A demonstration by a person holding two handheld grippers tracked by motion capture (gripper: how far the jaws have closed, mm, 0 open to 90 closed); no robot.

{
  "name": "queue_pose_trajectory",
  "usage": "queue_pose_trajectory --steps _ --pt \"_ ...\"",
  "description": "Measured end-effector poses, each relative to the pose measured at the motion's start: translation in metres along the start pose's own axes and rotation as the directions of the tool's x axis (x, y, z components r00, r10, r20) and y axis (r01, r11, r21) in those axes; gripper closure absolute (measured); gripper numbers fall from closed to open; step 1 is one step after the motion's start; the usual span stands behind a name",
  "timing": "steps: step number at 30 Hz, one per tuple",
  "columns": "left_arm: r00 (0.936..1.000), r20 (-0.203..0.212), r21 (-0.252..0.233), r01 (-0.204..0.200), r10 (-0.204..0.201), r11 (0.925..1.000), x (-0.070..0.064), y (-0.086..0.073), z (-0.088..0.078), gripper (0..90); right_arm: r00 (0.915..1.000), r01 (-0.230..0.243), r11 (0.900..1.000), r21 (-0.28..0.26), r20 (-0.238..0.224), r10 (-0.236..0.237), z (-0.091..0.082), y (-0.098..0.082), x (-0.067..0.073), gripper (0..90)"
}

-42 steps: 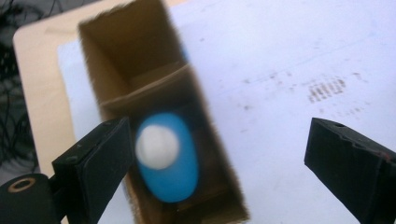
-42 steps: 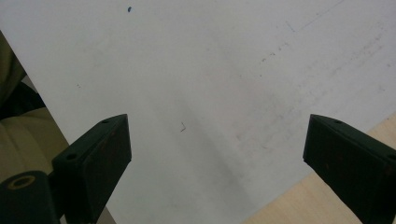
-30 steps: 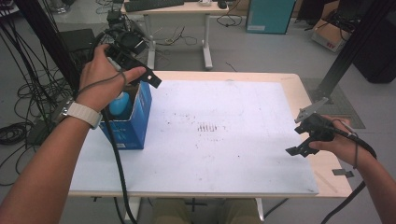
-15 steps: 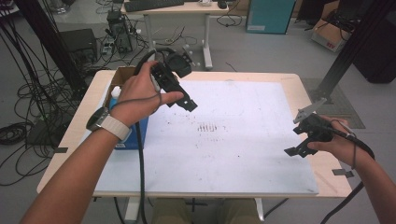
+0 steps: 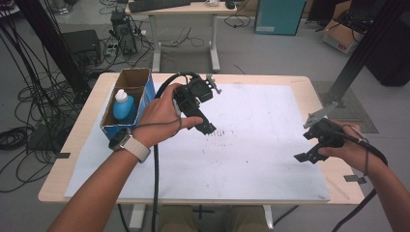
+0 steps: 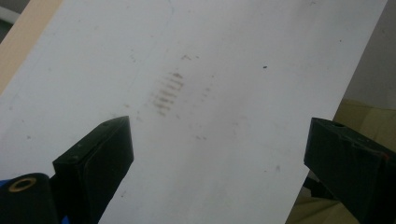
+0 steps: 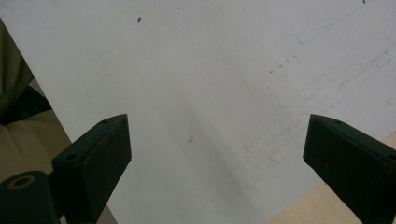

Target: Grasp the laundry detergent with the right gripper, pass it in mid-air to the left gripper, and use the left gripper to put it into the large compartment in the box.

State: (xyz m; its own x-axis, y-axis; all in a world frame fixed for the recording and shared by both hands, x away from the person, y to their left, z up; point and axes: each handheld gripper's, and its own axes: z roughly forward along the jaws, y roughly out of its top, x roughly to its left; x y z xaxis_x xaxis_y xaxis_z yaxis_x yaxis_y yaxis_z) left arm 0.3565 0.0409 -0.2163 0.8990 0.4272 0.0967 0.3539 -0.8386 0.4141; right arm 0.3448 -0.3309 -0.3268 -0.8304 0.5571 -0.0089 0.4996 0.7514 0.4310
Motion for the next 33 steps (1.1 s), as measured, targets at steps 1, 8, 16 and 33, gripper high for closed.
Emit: queue_pose_trajectory --steps 1,8,16,33 --pt "1.0 -0.001 0.0 -0.002 0.002 1.0 -0.001 0.0 0.001 8.4 1.0 0.001 1.0 -0.003 0.0 -0.001 0.0 0.0 0.0 7.4" --pt "0.9997 -0.002 0.013 -0.026 0.026 0.9996 -0.005 0.001 0.005 8.7 1.0 -0.005 1.0 0.005 -0.004 0.005 0.001 -0.002 -0.001 7.4" --pt "0.9993 0.0 0.017 -0.038 0.038 0.9991 -0.007 0.005 0.009 8.7 0.9999 -0.01 1.0 -0.007 -0.002 0.01 0.0 -0.002 0.0 7.4" --pt "0.9987 0.014 0.046 -0.049 0.049 0.9977 -0.012 0.004 0.017 8.8 0.9998 -0.02 1.0 -0.012 0.004 0.02 -0.003 -0.006 -0.001 7.4"
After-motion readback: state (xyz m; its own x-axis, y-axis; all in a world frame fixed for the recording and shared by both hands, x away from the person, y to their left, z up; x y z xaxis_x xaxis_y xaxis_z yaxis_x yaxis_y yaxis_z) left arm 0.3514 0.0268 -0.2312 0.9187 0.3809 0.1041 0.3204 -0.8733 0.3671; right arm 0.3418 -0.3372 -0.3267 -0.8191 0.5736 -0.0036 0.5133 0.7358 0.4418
